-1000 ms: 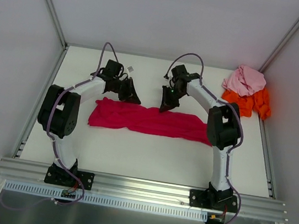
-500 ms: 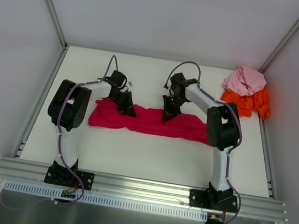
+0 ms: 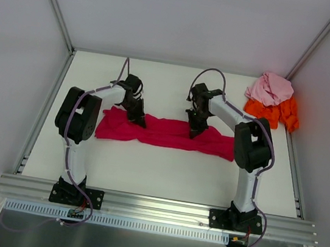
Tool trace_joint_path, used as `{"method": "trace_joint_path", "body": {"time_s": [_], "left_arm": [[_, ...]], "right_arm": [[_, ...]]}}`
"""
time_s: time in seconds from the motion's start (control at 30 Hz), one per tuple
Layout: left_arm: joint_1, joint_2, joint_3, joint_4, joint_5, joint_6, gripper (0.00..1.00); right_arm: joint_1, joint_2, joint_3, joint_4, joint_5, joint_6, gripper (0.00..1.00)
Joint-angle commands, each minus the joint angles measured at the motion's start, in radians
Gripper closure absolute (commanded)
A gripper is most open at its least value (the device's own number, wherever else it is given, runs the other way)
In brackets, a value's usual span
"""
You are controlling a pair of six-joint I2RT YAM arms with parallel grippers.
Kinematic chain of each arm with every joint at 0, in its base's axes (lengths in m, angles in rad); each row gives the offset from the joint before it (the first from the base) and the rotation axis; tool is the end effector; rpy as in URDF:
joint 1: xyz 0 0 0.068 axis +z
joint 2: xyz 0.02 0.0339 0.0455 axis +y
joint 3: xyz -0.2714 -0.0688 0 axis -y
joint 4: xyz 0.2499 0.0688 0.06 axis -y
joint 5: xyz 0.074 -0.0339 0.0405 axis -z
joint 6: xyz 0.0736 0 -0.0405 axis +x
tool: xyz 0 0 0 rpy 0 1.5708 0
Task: Fold and stack the t-shirts
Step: Rotate the tshirt 90 degrees
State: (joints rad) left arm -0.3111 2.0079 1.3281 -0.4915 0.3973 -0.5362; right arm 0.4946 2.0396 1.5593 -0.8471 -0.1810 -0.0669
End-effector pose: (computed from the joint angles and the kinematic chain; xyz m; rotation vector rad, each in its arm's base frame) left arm 0.3932 -0.1563 0.1183 -0.2042 2.8390 -0.7586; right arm 0.3698 0.2145 0.1513 -0.8413 2.8003 0.3352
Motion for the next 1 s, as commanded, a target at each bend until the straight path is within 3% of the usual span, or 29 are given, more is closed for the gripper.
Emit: {"method": "trace_joint_path", "body": {"time_s": [0.0, 0.33, 0.53, 0.97], "left_arm": [[0.012, 0.032, 0.048, -0.079, -0.175, 0.021, 1.0], [0.032, 0.066, 0.089, -0.101, -0.149, 0.025, 1.0], [0.033, 0.003, 0.068, -0.093, -0.144, 0.018, 1.0], [0.053, 0.028, 0.06, -0.108, -0.146, 0.012, 1.0]], "right_arm": [[0.001, -0.085, 0.004, -0.063, 0.139, -0.036, 0.99], [-0.004, -0.11, -0.001, -0.076, 0.164, -0.044, 0.99], [-0.004, -0.185, -0.093, 0.035, 0.175, -0.019, 0.99], [-0.008, 0.037, -0.013, 0.112, 0.135, -0.007, 0.99]]}}
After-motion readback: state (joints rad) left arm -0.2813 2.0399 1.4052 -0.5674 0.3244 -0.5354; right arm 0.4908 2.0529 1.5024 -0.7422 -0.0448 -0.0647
